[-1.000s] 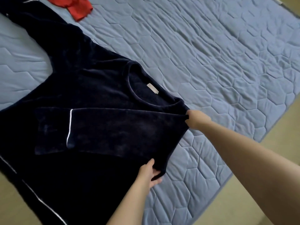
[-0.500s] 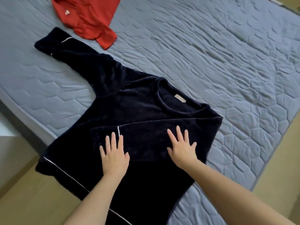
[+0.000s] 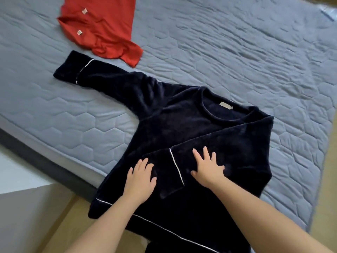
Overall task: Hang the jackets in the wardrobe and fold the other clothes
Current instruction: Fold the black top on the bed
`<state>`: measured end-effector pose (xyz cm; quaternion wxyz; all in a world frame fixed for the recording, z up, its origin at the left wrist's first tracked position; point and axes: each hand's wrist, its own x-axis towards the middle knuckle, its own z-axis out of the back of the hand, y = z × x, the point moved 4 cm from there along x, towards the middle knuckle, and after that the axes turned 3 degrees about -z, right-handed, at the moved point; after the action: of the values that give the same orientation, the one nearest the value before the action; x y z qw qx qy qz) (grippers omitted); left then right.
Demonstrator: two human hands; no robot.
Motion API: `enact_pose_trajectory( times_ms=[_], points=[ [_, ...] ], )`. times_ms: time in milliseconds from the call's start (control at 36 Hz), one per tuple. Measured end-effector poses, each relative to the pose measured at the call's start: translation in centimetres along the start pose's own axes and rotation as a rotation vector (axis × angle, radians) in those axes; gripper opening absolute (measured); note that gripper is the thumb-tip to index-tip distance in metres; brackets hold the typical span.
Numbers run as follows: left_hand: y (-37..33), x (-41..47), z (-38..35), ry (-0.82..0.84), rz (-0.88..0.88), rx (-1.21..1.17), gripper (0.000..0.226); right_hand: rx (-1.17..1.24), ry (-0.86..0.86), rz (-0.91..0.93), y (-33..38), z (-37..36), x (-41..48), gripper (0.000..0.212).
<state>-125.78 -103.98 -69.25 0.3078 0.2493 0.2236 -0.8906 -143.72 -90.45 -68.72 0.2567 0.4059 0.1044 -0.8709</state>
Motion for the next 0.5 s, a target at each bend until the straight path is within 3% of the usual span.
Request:
enact_pose_trajectory(
  times_ms=[111,278,500],
  points=[
    [3.6,-1.0,3.5,-0.168,0.174,-0.348,0.048,0.010,-0.006,0.093,3.7,1.4,-2.3,0.082],
    [10.2,3.8,6.7,-0.246,0.417,-0.775,0.047,0.100,-0.014,0.108,9.6,2.5,-2.1,0.085],
    [18.7,17.4,12.8,-0.335,0.487,-1.522,0.051,0.223,-0.224,0.032,19.5,6.0,9.5,0.088]
  ],
)
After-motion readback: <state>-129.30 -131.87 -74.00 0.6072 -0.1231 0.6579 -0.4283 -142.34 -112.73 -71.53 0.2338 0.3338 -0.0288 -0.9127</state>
